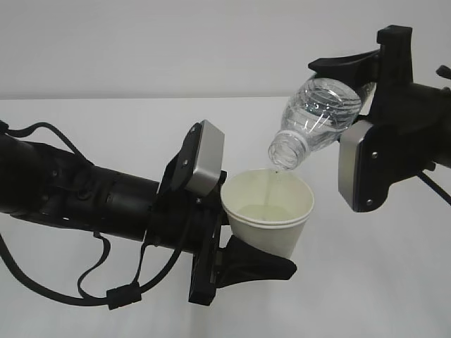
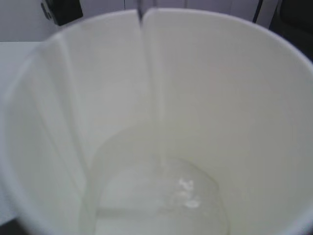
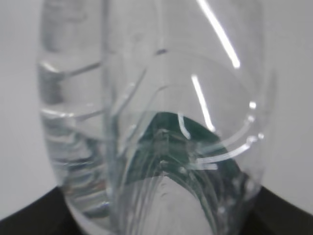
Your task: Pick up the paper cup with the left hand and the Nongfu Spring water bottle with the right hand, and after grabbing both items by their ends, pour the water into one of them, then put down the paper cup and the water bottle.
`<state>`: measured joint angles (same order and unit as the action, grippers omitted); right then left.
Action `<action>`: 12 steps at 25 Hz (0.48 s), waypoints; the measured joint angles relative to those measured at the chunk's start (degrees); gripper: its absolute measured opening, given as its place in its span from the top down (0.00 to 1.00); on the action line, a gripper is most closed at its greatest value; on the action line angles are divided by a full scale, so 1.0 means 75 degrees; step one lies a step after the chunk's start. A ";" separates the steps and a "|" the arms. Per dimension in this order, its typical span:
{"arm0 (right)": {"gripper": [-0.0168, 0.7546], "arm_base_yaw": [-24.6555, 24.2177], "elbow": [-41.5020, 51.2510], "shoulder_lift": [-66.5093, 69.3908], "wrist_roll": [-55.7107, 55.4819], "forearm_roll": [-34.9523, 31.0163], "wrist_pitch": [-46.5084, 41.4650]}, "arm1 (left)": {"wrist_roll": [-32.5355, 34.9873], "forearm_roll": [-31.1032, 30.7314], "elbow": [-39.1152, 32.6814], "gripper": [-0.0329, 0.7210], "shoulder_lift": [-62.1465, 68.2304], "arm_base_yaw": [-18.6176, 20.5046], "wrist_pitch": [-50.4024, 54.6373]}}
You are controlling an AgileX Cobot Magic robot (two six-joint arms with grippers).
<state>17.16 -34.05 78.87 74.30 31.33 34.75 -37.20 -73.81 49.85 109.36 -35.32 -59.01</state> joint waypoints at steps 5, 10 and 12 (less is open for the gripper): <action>0.37 0.0000 0.0000 0.0000 0.0056 -0.0040 0.0000 | 0.0000 0.0000 0.0000 0.37 0.0000 0.0000 0.0012; 0.37 0.0000 0.0000 0.0000 0.0062 -0.0141 0.0000 | 0.0000 0.0000 0.0000 0.37 0.0000 0.0000 0.0012; 0.37 0.0000 0.0000 0.0000 0.0077 -0.0171 0.0000 | 0.0000 0.0000 0.0000 0.37 0.0000 0.0000 0.0012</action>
<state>17.16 -34.05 78.87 74.88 30.05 34.75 -37.20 -73.81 49.85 109.36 -35.32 -58.92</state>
